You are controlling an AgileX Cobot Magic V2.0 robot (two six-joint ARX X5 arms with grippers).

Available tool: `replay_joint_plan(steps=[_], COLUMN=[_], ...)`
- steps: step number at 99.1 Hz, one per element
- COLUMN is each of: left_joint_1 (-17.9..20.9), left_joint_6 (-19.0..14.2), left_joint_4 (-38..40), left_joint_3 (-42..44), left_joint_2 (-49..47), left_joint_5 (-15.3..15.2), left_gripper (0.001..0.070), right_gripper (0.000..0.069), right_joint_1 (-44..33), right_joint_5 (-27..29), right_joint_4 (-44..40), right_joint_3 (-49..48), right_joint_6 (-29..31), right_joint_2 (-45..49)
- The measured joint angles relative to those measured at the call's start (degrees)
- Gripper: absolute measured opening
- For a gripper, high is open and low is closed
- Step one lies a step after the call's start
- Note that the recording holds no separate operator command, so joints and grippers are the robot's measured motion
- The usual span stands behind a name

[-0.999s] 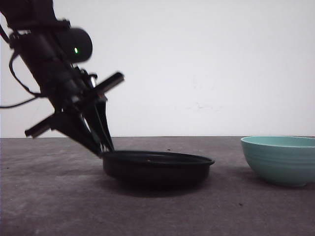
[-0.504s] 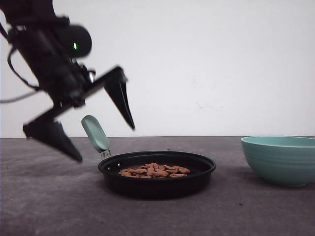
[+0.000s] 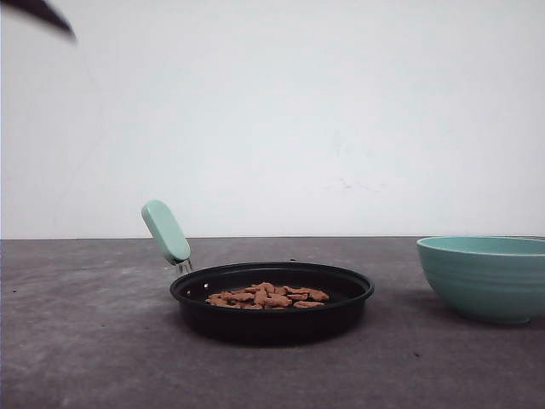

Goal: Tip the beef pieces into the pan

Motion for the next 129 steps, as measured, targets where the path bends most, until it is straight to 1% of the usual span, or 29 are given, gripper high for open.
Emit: replay_joint_plan(steps=[2, 4, 5, 6, 10, 17, 21, 27, 33, 38, 46, 54, 67, 124, 129], left_joint_1=[-0.4, -0.8, -1.0, -1.1, -1.6, -2.1, -2.2, -2.2, -2.2, -2.2, -2.2, -2.2, -2.2, -2.2, -2.2], left_joint_6=[0.3, 0.5, 0.5, 0.6, 0.8, 1.1, 1.2, 1.2, 1.2, 1.2, 0.9, 0.0, -0.4, -0.4, -0.4], left_joint_4=[-0.4, -1.0, -1.1, -1.5, -3.0, -5.2, -5.9, -6.4, -6.8, -7.7, -11.8, -17.4, -21.9, -22.6, -22.6], left_joint_3=[0.1, 0.2, 0.2, 0.2, 0.2, -0.5, -1.7, -4.6, -8.7, -12.1, -15.9, -16.5, -16.5, -16.5, -16.5], left_joint_2=[-1.6, -3.4, -4.1, -4.8, -7.3, -11.2, -13.5, -16.8, -19.9, -22.5, -25.9, -27.7, -29.9, -30.1, -30.1], left_joint_5=[-1.9, -4.2, -4.7, -6.0, -9.5, -14.1, -16.2, -18.1, -19.1, -19.4, -19.4, -19.4, -19.5, -19.5, -19.5], left_gripper=[0.0623, 0.055, 0.0535, 0.049, 0.0369, 0.0166, 0.0094, 0.0044, 0.0026, 0.002, 0.0018, 0.0018, 0.0018, 0.0018, 0.0018], right_gripper=[0.0011, 0.0011, 0.0011, 0.0011, 0.0011, 0.0011, 0.0011, 0.0011, 0.0011, 0.0011, 0.0011, 0.0011, 0.0011, 0.0011, 0.0011], right_joint_1=[0.0, 0.0, 0.0, 0.0, 0.0, 0.0, 0.0, 0.0, 0.0, 0.0, 0.0, 0.0, 0.0, 0.0, 0.0], right_joint_5=[0.0, 0.0, 0.0, 0.0, 0.1, 1.0, 2.0, 2.9, 3.0, 3.0, 3.0, 3.0, 3.0, 3.0, 4.5], right_joint_4=[0.4, 0.9, 1.0, 1.3, 2.3, 4.6, 5.9, 8.1, 9.6, 11.2, 12.5, 12.4, 12.4, 12.4, 11.6], right_joint_3=[0.0, 0.0, 0.0, 0.0, -0.2, -0.7, -1.3, -2.2, -2.7, -2.7, -2.7, -2.7, -2.7, -2.7, -2.7], right_joint_6=[-0.7, -1.6, -1.7, -2.2, -3.3, -4.7, -5.3, -6.2, -6.7, -6.7, -6.7, -6.7, -6.7, -6.7, -6.9], right_joint_2=[0.0, 0.0, 0.0, 0.0, 0.0, 0.0, 0.0, -0.1, -0.1, -0.1, -0.2, -0.3, -0.3, -0.3, -0.3])
